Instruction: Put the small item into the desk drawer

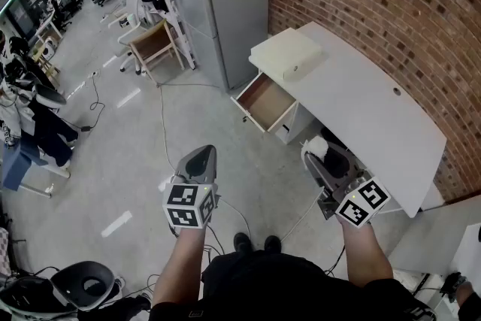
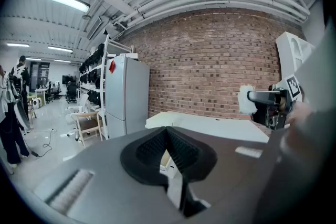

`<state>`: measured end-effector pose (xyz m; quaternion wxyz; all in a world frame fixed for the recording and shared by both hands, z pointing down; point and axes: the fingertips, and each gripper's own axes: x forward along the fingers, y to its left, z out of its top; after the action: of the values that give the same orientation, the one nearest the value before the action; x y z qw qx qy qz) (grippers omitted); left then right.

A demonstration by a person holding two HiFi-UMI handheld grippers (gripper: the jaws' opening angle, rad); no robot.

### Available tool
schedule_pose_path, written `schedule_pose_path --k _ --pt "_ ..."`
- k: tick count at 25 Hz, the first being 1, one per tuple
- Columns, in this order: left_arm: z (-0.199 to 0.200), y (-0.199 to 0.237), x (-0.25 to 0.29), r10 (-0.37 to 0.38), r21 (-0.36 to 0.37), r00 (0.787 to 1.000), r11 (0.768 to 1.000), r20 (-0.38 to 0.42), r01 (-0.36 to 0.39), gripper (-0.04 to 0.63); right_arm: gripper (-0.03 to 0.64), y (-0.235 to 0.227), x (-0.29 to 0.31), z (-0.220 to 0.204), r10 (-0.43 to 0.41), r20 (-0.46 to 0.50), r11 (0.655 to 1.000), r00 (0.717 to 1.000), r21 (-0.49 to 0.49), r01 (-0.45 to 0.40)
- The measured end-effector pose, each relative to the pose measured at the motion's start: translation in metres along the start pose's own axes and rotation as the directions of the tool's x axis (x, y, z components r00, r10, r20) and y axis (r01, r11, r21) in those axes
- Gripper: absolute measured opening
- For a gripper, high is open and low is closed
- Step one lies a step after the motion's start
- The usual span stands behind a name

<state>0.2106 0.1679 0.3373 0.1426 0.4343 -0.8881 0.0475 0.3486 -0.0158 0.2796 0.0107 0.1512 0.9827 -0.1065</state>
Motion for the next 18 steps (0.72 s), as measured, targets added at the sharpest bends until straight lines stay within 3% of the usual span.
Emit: schedule_pose_path --k 18 --pt "-0.026 0.045 -0.030 -0.023 -0.060 1.000 0.998 -0.014 0.022 0.012 0.158 0.041 0.028 -0.020 0.001 -0.042 1.000 0.999 0.017 0.000"
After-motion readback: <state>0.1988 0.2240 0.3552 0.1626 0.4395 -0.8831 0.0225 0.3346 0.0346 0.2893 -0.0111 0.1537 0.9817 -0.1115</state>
